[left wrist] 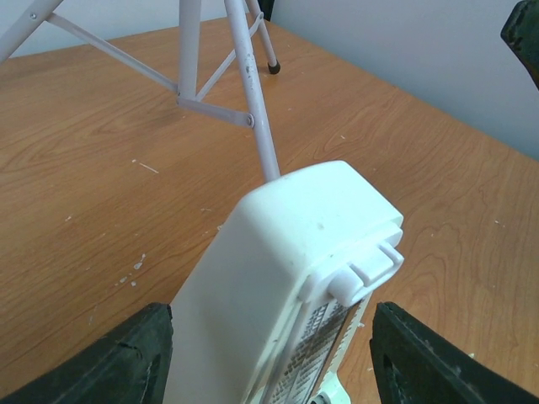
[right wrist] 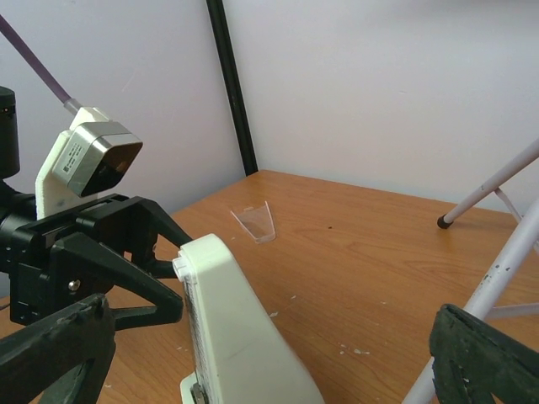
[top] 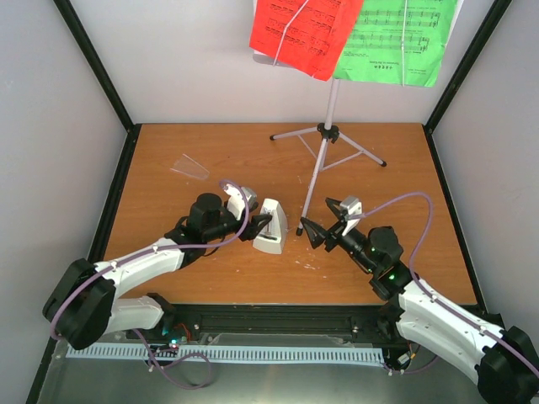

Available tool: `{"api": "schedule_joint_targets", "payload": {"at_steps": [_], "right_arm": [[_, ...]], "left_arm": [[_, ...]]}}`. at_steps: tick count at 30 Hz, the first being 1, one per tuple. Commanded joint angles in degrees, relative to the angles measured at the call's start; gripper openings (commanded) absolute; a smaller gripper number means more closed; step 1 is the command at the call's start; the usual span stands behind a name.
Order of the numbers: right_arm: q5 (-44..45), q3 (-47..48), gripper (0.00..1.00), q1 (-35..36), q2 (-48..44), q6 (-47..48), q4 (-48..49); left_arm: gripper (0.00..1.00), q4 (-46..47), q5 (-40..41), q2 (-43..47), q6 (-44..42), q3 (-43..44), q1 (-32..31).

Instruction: Pack up the instrument practice props

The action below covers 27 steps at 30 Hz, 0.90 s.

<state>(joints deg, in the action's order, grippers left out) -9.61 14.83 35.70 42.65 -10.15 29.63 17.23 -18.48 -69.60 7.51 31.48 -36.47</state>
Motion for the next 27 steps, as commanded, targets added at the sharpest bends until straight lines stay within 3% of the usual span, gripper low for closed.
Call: {"api": "schedule_joint_targets", "payload": {"at_steps": [1, 27], "right_arm": [[1.3, -0.8, 1.0, -0.2, -1.9, -0.3, -0.5], [2.5, -2.1, 1.0, -0.2, -5.5, -0.5, -3.5]], "left_arm": [[0.64, 1.8, 0.5, -0.5, -0.9, 2.6, -0.7], [0.49, 1.9, 1.5, 0.1, -0.9, 1.7, -0.7]]}}
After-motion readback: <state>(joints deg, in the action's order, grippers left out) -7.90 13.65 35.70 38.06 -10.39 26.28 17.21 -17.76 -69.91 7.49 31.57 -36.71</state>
